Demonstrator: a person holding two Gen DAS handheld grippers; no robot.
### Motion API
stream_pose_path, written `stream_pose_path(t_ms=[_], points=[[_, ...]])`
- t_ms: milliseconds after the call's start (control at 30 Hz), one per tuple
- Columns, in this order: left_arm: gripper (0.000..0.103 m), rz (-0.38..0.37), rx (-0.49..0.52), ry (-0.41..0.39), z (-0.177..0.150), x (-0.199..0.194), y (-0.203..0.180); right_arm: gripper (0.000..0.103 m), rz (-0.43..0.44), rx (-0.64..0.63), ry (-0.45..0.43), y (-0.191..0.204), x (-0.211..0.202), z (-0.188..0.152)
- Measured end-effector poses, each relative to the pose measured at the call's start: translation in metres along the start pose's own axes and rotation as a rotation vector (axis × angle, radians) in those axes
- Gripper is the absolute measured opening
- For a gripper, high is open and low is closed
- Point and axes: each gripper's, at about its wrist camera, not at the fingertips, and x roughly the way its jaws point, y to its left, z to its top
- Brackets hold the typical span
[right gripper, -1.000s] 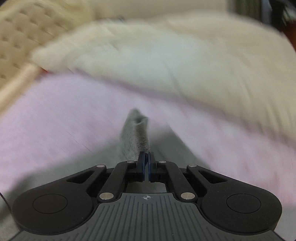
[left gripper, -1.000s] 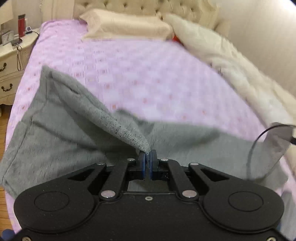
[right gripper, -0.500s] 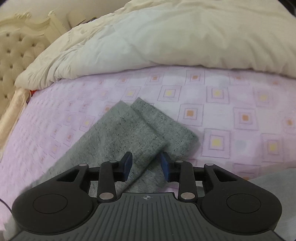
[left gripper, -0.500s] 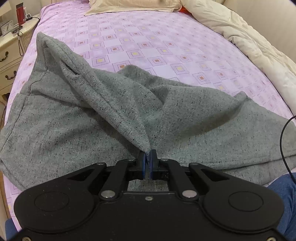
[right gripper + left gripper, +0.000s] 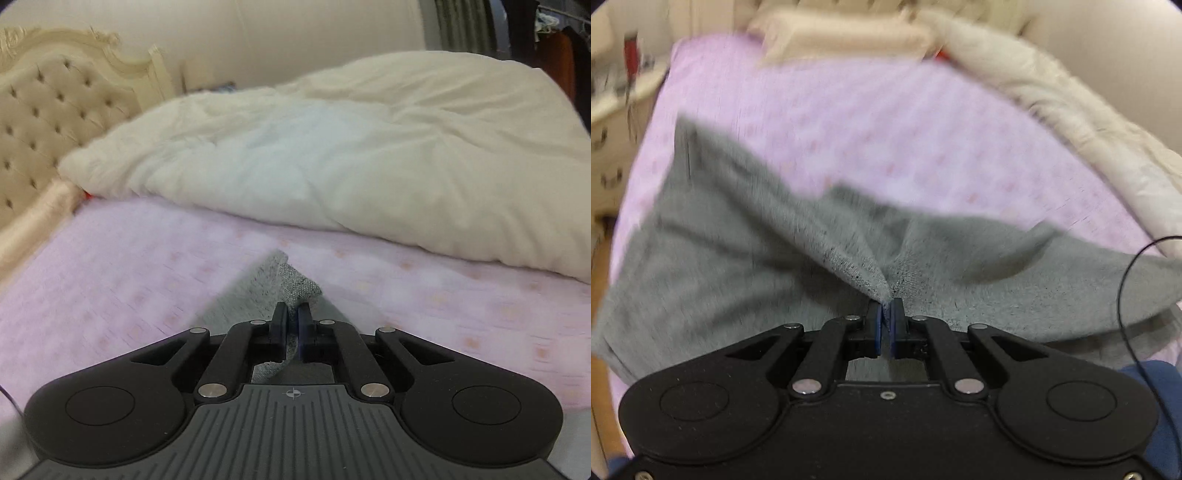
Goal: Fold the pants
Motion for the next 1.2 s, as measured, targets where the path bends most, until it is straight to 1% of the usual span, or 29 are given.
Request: stream_pose_path(t_ms=[33, 67, 100, 133, 233, 267, 333, 367, 433, 467, 500, 567, 600, 633, 667, 700, 767, 800, 867, 900, 933, 1000, 1067, 1100, 1167, 1200], points=[[0.006, 0.001, 0.013, -0.003, -0.002, -0.005, -0.002, 0.005, -0.042, 0.001, 0.038, -0.007, 0.010, -0.008], [0.006, -0.009, 0.010, 0.019, -0.006, -0.004, -0.002, 0.006, -0.082, 0.003, 0.090, -0.013, 0.023, -0.016], [0.007, -0.025, 0.002, 0.064, -0.012, 0.002, -0.001, 0.006, -0.109, 0.006, 0.141, -0.018, 0.036, -0.024], [0.007, -0.033, 0.002, 0.101, -0.018, 0.010, -0.001, 0.006, -0.120, 0.010, 0.161, -0.021, 0.043, -0.031], [0.007, -0.003, 0.034, 0.191, -0.036, 0.033, -0.005, 0.006, -0.122, -0.013, 0.113, -0.013, 0.036, -0.030], [0.006, 0.002, 0.037, 0.204, -0.039, 0.035, -0.006, 0.005, -0.118, -0.027, 0.089, -0.010, 0.029, -0.026], [0.006, -0.012, 0.029, 0.192, -0.039, 0.028, -0.007, 0.006, -0.123, -0.047, 0.050, -0.008, 0.019, -0.020], [0.006, -0.019, 0.034, 0.178, -0.039, 0.023, -0.008, 0.006, -0.124, -0.037, 0.055, -0.010, 0.019, -0.018], [0.007, -0.027, 0.043, 0.174, -0.039, 0.021, -0.009, 0.006, -0.149, -0.007, 0.117, -0.017, 0.034, -0.023], [0.007, -0.025, 0.038, 0.193, -0.042, 0.025, -0.009, 0.007, -0.168, -0.007, 0.156, -0.021, 0.043, -0.029], [0.010, -0.016, 0.031, 0.222, -0.044, 0.032, -0.008, 0.007, -0.179, -0.017, 0.163, -0.022, 0.046, -0.033], [0.013, -0.009, 0.029, 0.287, -0.049, 0.042, -0.006, 0.007, -0.197, -0.054, 0.148, -0.015, 0.040, -0.034], [0.016, -0.006, 0.040, 0.293, -0.051, 0.041, -0.006, 0.008, -0.203, -0.063, 0.142, -0.010, 0.036, -0.032], [0.016, -0.002, 0.055, 0.288, -0.053, 0.036, -0.006, 0.009, -0.209, -0.067, 0.133, -0.006, 0.031, -0.029], [0.016, 0.002, 0.067, 0.277, -0.054, 0.030, -0.005, 0.014, -0.212, -0.067, 0.115, -0.002, 0.025, -0.026], [0.016, 0.011, 0.079, 0.262, -0.053, 0.022, -0.003, 0.017, -0.211, -0.068, 0.092, 0.001, 0.019, -0.023], [0.016, 0.023, 0.088, 0.241, -0.050, 0.009, 0.003, 0.018, -0.197, -0.080, 0.033, 0.010, 0.006, -0.014], [0.017, 0.027, 0.084, 0.223, -0.048, 0.000, 0.010, 0.018, -0.172, -0.089, 0.004, 0.017, -0.003, -0.010], [0.020, 0.049, 0.065, 0.191, -0.041, -0.013, 0.025, 0.018, -0.091, -0.113, -0.038, 0.034, -0.019, -0.002], [0.024, 0.069, 0.047, 0.176, -0.036, -0.019, 0.036, 0.018, -0.040, -0.132, -0.054, 0.044, -0.028, 0.000], [0.037, 0.092, 0.028, 0.163, -0.033, -0.023, 0.046, 0.018, 0.011, -0.159, -0.067, 0.056, -0.035, 0.001], [0.048, 0.152, -0.011, 0.126, -0.025, -0.027, 0.068, 0.018, 0.113, -0.238, -0.091, 0.087, -0.052, 0.000], [0.048, 0.225, -0.053, 0.100, -0.018, -0.029, 0.094, 0.020, 0.222, -0.331, -0.104, 0.120, -0.066, -0.006], [0.049, 0.247, -0.072, 0.092, -0.016, -0.028, 0.105, 0.020, 0.276, -0.374, -0.101, 0.138, -0.072, -0.011], [0.050, 0.286, -0.111, 0.096, -0.013, -0.026, 0.129, 0.026, 0.389, -0.465, -0.079, 0.172, -0.081, -0.022], [0.052, 0.304, -0.130, 0.099, -0.013, -0.025, 0.140, 0.026, 0.446, -0.521, -0.067, 0.190, -0.086, -0.031]])
